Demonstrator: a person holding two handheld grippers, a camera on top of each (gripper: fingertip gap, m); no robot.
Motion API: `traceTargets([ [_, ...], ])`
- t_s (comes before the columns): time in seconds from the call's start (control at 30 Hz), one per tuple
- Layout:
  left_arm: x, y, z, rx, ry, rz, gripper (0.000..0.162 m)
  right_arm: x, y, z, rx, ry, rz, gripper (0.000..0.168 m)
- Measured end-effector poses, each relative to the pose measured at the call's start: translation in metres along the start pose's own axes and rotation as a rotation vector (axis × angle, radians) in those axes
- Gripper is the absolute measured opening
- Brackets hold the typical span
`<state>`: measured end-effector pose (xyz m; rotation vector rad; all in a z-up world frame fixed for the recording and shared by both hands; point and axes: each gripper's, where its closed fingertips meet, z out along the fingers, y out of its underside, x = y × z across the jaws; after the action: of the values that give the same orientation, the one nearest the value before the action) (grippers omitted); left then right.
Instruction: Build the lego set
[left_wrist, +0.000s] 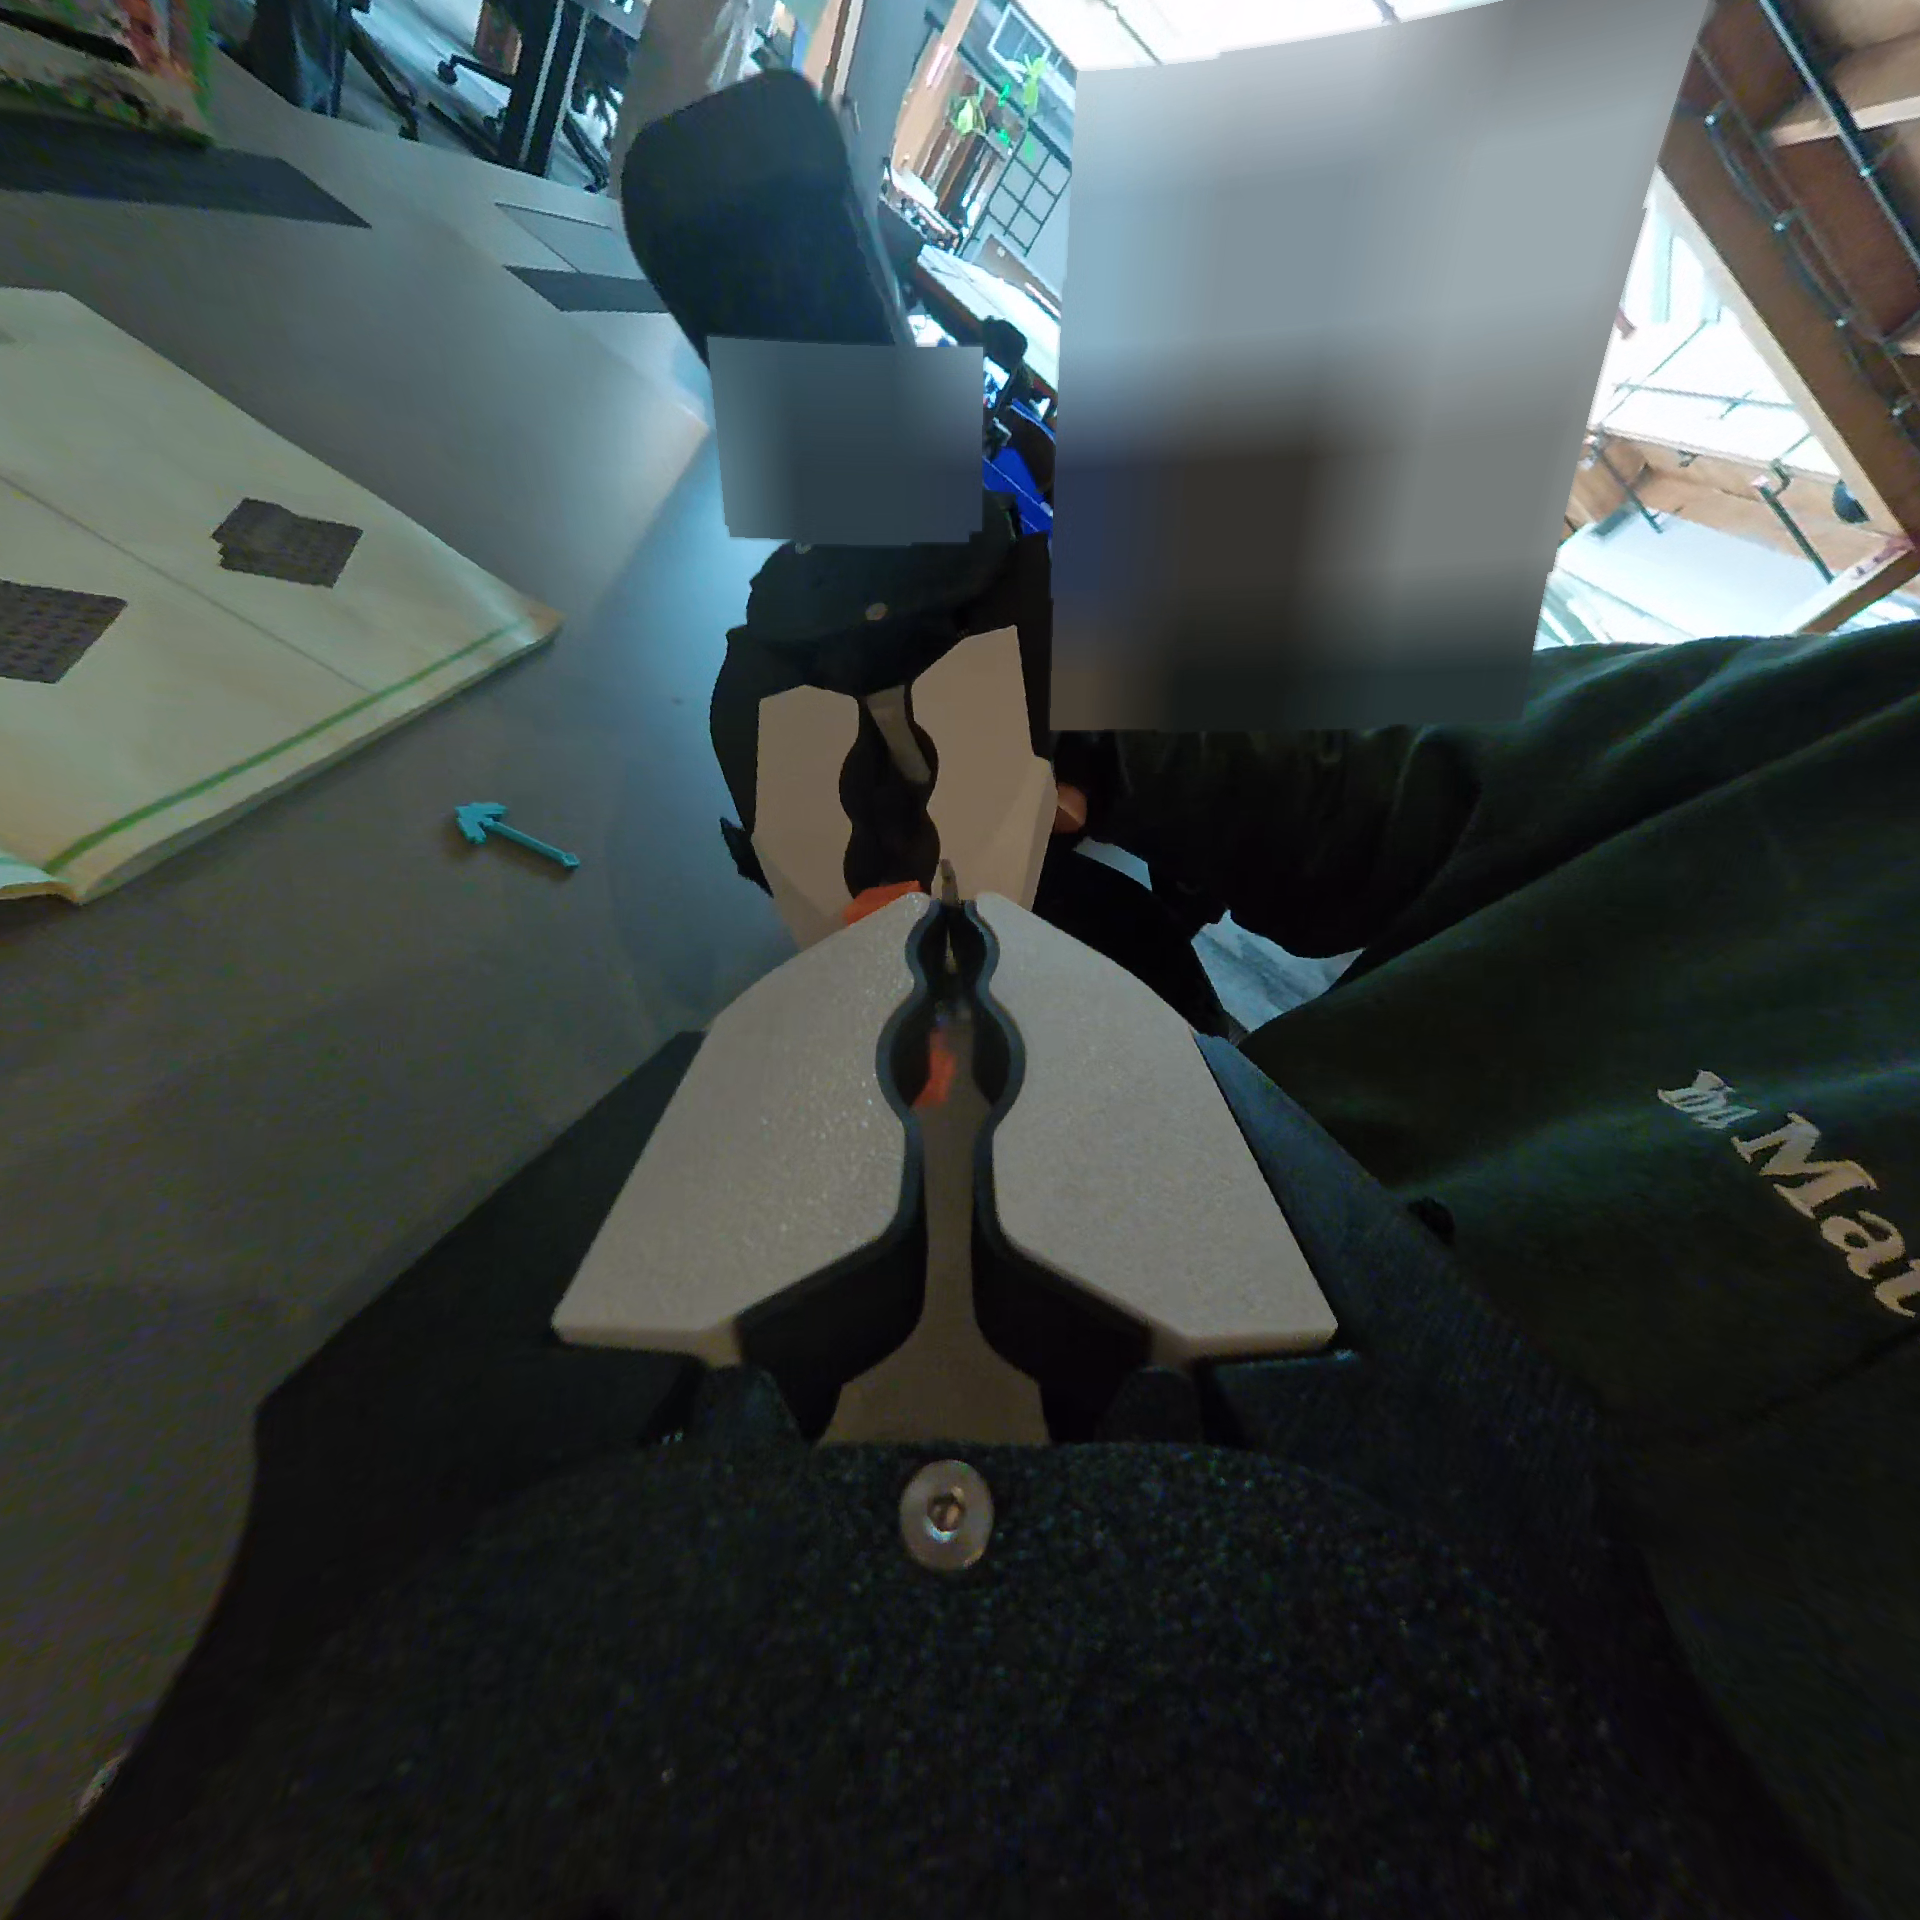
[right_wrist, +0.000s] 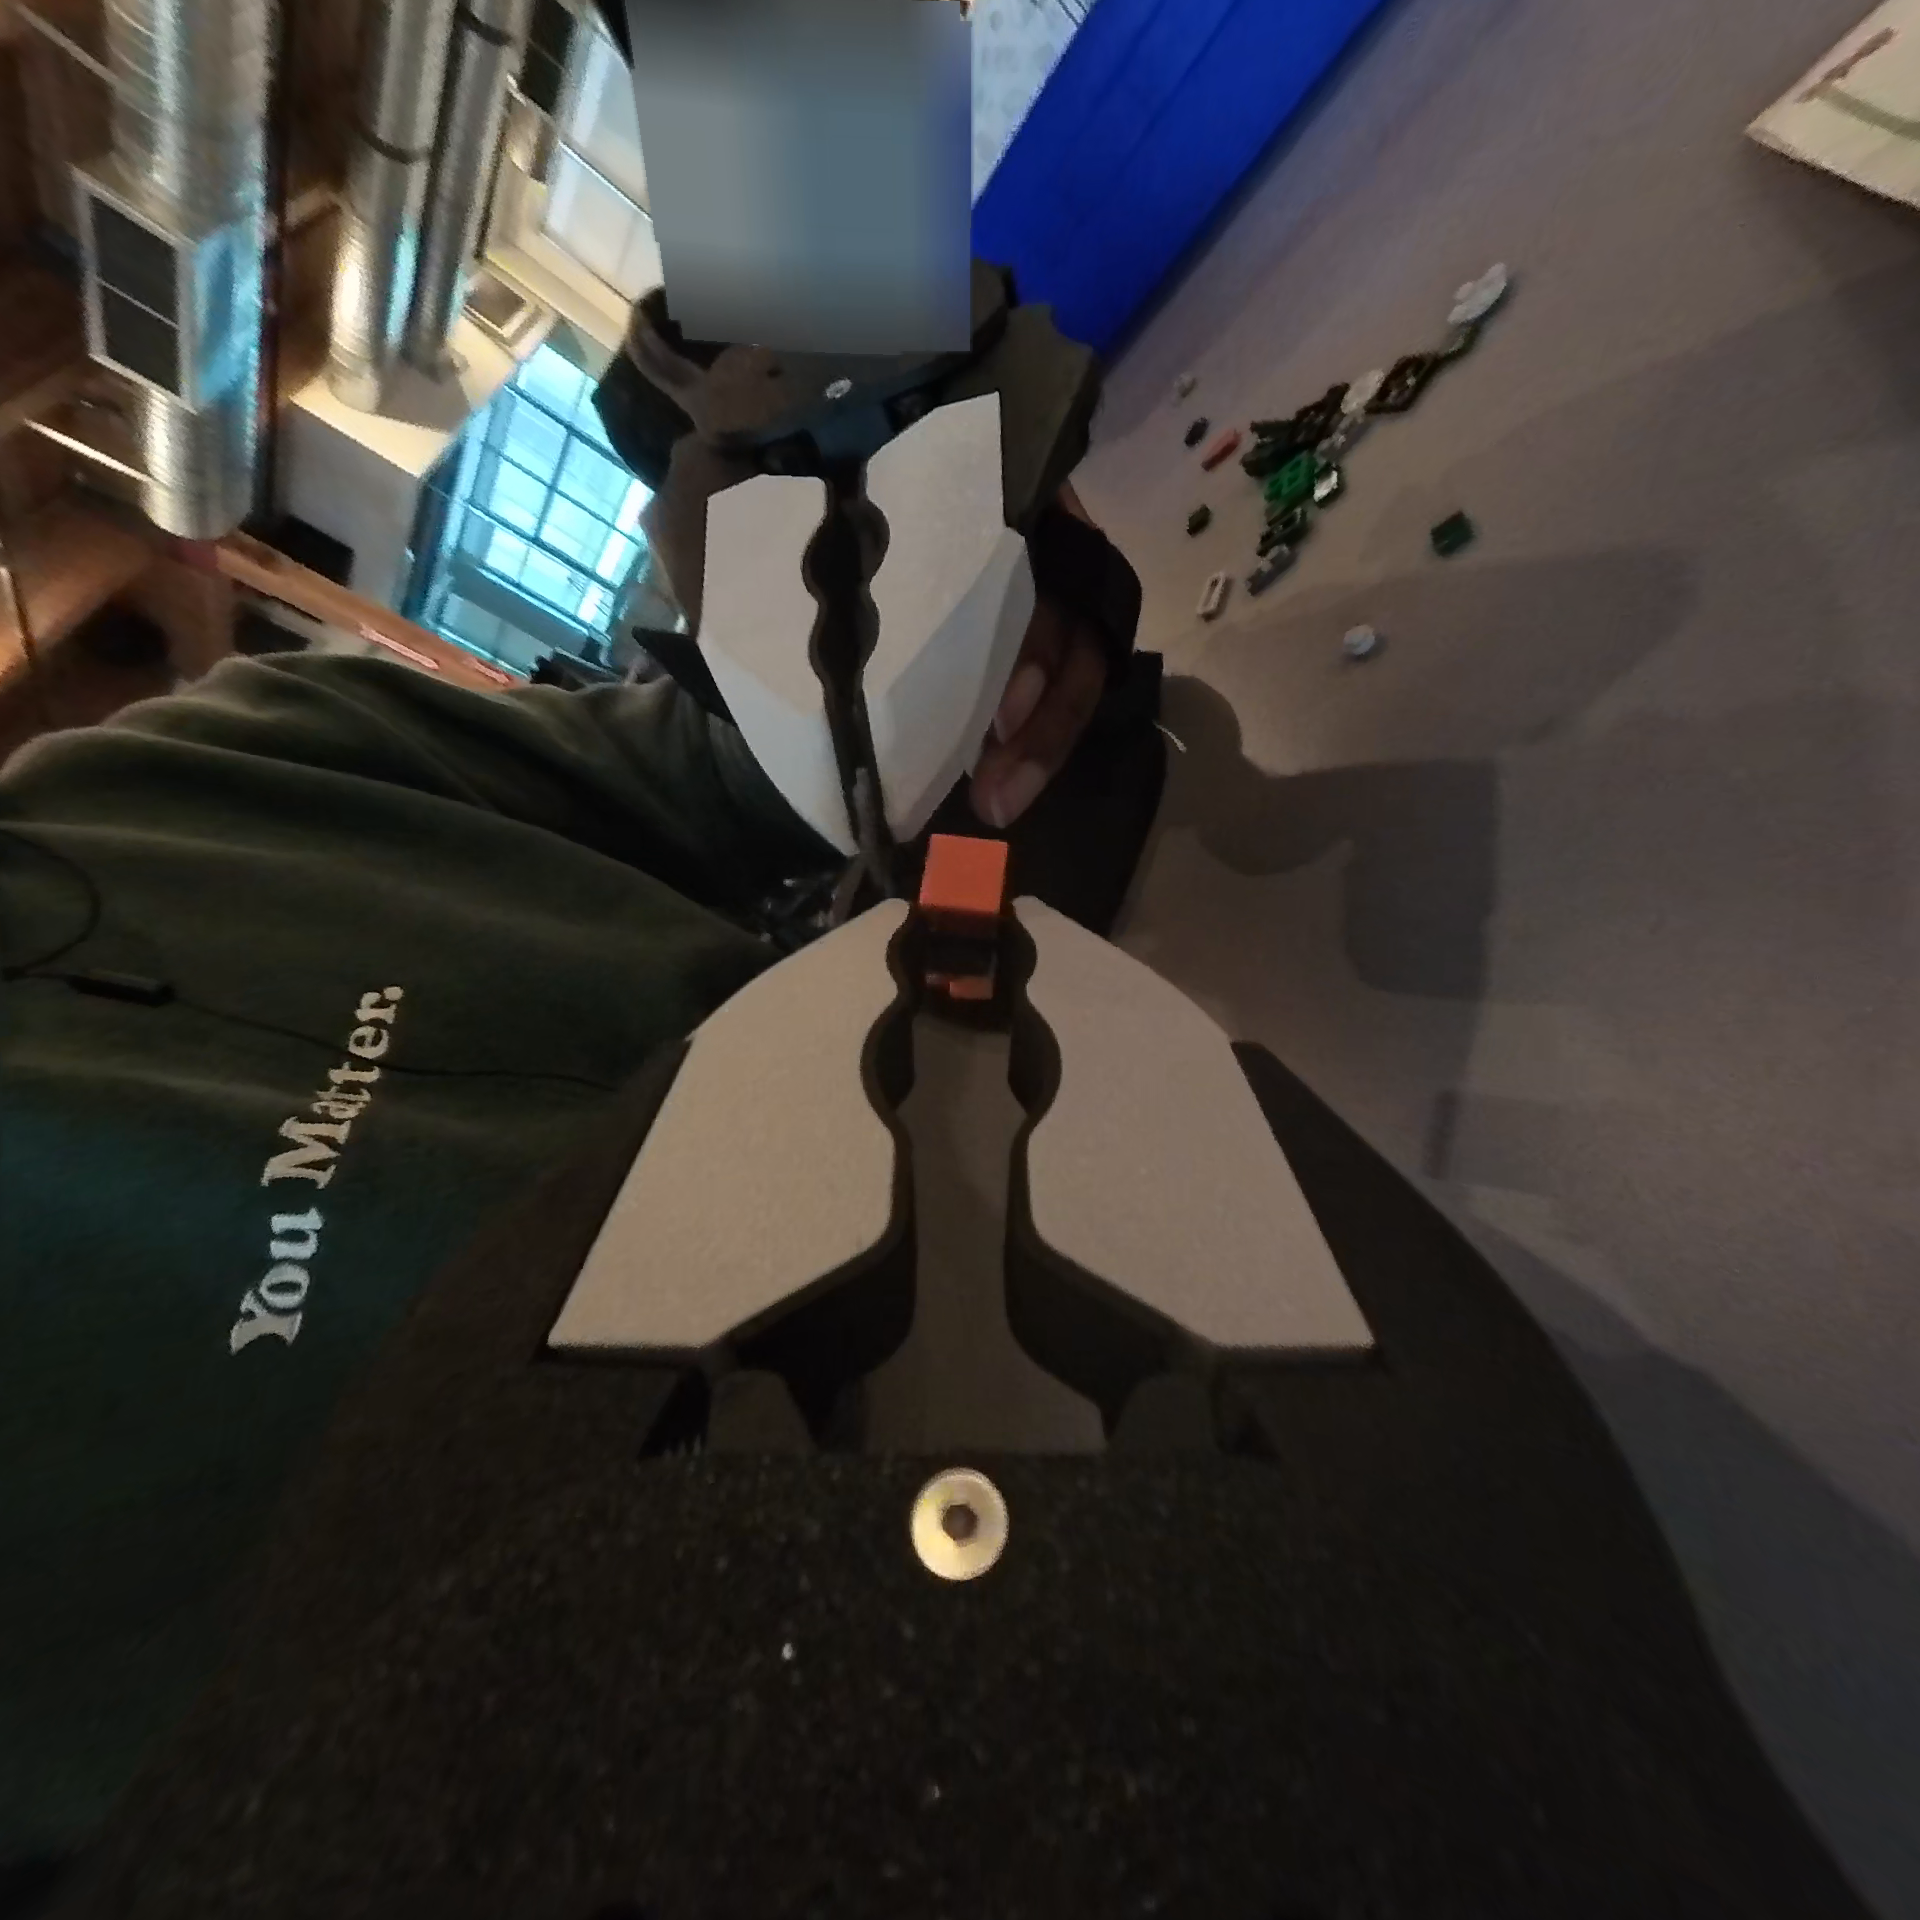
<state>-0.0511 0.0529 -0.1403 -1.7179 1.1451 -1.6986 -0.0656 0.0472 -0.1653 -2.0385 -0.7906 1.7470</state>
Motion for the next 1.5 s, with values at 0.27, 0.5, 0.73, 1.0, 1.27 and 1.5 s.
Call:
traceTargets([
  [0.27, 0.004, -0.008, -0.001, 0.054, -0.01, 0.039, 0.002, -0.007, -0.006, -0.002, 0.08, -0.069, 0.011, 0.016],
  [0.5, 0.003, -0.009, 0.001, 0.049, -0.051, 0.052, 0.002, -0.008, -0.01, -0.002, 0.13, -0.087, 0.013, 0.022],
  [0.73, 0.003, -0.012, 0.003, 0.061, -0.089, 0.049, 0.001, -0.009, -0.015, -0.003, 0.178, -0.072, -0.005, 0.026],
  [1.0, 0.002, -0.022, 0.002, 0.112, -0.108, 0.042, 0.001, -0.01, -0.025, -0.007, 0.268, -0.045, -0.028, 0.024],
  [1.27, 0.001, -0.032, 0.0, 0.15, -0.142, 0.048, 0.002, -0.012, -0.035, -0.01, 0.367, -0.028, -0.038, 0.023],
  [1.5, 0.004, -0.037, -0.001, 0.162, -0.134, 0.069, 0.002, -0.017, -0.039, -0.009, 0.384, -0.035, -0.043, 0.021],
])
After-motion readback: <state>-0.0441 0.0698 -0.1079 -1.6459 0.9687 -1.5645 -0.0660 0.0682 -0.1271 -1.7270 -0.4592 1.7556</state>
